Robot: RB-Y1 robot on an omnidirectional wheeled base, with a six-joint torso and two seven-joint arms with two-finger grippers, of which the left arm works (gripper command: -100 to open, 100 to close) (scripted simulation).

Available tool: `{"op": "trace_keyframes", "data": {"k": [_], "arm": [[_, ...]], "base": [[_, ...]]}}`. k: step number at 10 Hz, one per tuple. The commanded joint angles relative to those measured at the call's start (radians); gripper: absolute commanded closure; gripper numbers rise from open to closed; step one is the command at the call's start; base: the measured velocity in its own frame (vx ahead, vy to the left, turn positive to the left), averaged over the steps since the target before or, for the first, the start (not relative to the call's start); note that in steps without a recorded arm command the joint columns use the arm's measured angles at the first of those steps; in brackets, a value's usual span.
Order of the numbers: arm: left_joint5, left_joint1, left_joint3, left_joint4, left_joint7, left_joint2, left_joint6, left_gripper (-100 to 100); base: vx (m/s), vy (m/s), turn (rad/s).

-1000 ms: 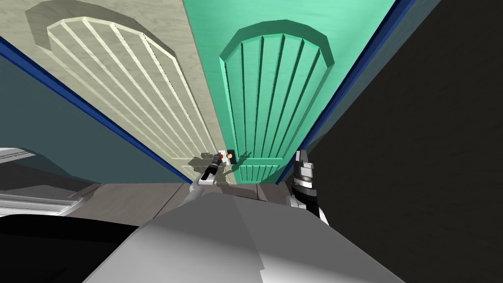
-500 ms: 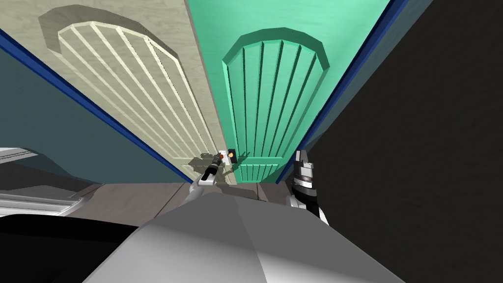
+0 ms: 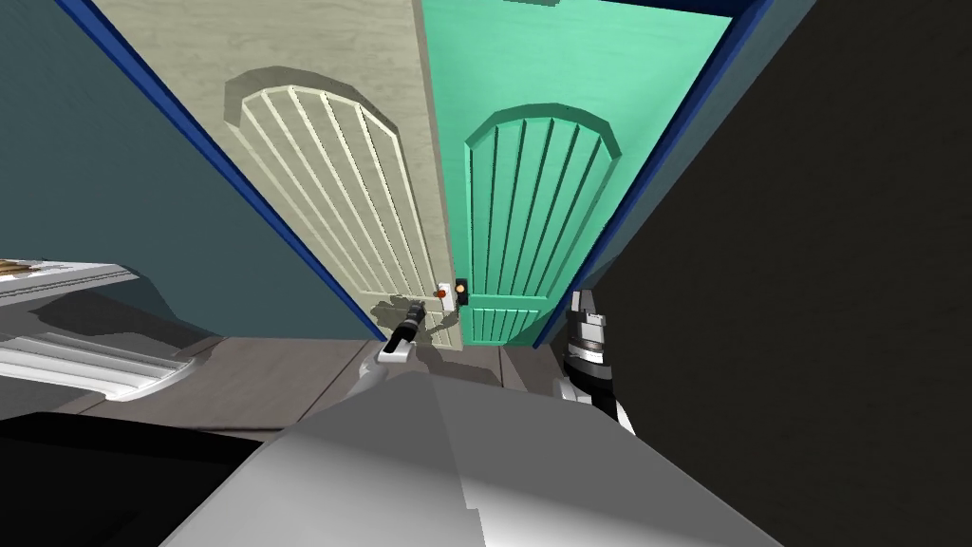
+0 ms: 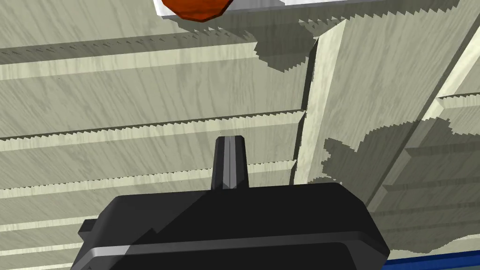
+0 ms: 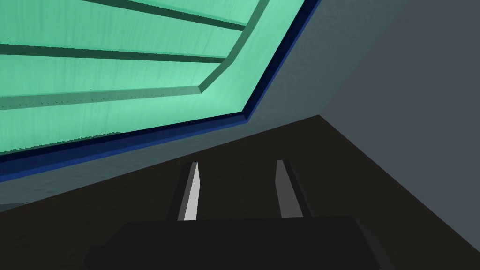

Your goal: Pull the door open

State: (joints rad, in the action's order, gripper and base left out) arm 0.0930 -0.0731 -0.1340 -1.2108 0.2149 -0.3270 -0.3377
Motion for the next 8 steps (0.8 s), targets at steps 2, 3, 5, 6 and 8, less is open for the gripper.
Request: {"op": "trace_keyframes", "data": {"k": [2,3,5,6,8], "arm": [[-0.003,-0.010,0.043,-0.042,0.018,0.004,-0.007,-100],[-0.004,-0.012,0.056,-0.053,0.023,0.005,-0.011,-100],[-0.004,-0.013,0.062,-0.056,0.025,0.003,-0.013,-100],[0.000,-0.026,0.034,-0.031,0.021,-0.007,-0.013,-100],[0.002,-0.027,0.013,-0.010,0.015,-0.010,-0.013,-100]], "base": [[-0.193,-0.068,-0.103],[-0.203,-0.036,-0.082],[-0.139,-0.030,-0.049],[0.003,0.088,0.176],[0.098,0.153,0.114]]}}
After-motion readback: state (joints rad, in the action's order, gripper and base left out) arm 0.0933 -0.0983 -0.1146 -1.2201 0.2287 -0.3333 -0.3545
